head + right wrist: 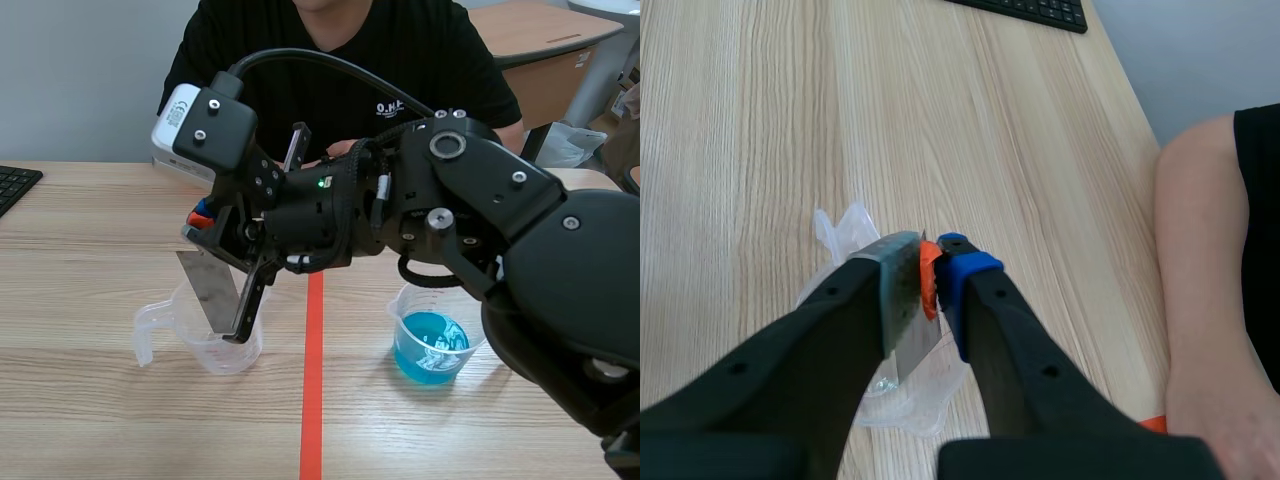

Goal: Do the redox reaction experiment.
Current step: 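Put the plate into the left beaker, then return to the home posture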

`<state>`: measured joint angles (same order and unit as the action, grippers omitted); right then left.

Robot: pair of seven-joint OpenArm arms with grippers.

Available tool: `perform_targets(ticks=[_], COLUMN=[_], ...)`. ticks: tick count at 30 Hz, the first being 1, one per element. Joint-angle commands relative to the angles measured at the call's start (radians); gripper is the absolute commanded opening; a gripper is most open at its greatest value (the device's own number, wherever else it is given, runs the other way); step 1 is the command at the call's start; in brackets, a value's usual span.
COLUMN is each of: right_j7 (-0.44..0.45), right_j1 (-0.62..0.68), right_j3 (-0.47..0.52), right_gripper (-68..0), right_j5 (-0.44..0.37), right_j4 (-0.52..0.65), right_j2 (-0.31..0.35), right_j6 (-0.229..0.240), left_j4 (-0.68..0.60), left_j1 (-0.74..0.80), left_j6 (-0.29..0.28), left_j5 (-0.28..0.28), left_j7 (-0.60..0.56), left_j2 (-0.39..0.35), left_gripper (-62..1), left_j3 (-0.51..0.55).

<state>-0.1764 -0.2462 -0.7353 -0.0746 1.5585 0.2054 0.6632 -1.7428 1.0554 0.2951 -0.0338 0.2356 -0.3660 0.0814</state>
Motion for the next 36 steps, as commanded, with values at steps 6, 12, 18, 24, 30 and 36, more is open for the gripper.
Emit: perform_targets(ticks=[6,12,18,24,30,36], right_j7=[0.022,0.038,0.038,0.037,0.043,0.129], right_j1=[-0.019,-0.019,-0.019,-0.008,0.038,0.129], right_j3=[0.001,0.001,-0.014,-0.018,-0.014,0.042], right_gripper=[-38.4,-12.3,0.4,0.4,0.4,0.4], right_j5=[-0.011,-0.129,-0.296,-0.350,-0.357,-0.357], right_j4=[0.016,0.016,0.017,0.071,0.191,0.286], right_j2=[0.000,0.000,0.000,0.024,0.145,0.275], right_j6=[0.072,0.082,0.082,0.069,-0.096,-0.219], left_j4=[-0.012,-0.012,-0.012,-0.012,-0.012,-0.012], left_j1=[0.011,0.011,0.011,0.011,0.011,0.011], left_j6=[0.005,0.005,0.005,0.005,0.005,0.005], left_j5=[0.000,0.000,0.000,0.000,0.000,0.000], left_j7=[-0.006,-0.006,-0.006,-0.006,-0.006,-0.006], left_j2=[0.005,0.005,0.005,0.005,0.005,0.005], left_gripper=[1.4,1.4,1.4,1.4,1.4,1.4], left_j3=[0.001,0.001,0.001,0.001,0.001,0.001])
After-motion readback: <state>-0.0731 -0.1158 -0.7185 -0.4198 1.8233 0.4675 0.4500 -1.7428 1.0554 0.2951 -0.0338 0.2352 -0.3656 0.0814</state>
